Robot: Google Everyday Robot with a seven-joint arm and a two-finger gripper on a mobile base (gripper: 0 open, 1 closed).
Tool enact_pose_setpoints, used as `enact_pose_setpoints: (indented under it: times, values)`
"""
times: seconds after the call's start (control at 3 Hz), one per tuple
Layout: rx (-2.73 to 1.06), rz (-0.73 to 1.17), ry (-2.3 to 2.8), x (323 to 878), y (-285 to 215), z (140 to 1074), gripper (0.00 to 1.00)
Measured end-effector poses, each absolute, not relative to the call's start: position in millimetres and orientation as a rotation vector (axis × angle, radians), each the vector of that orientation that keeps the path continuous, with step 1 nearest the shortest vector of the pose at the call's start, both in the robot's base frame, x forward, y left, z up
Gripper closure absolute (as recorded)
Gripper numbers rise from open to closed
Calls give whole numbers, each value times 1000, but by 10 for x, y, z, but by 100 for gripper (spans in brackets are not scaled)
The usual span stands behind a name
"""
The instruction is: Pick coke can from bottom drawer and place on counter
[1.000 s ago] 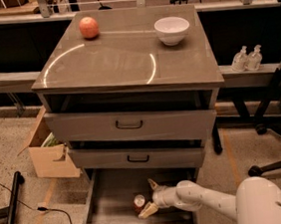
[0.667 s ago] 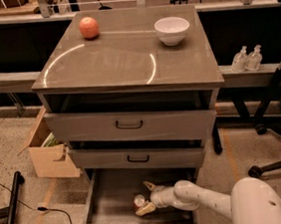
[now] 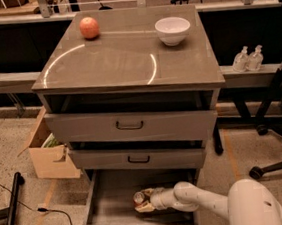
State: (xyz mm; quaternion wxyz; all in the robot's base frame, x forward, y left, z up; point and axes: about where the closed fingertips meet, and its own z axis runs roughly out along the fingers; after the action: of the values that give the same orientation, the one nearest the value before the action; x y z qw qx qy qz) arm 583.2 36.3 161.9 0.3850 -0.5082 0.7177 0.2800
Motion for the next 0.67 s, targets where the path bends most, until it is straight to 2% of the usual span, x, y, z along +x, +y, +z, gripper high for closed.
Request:
enact_pose_setpoints:
  times: [0.33, 0.67]
  values:
    - [-1268, 747, 1814, 5822, 371, 1607, 86]
    - [-1182, 788, 1767, 5789, 314, 1803, 100]
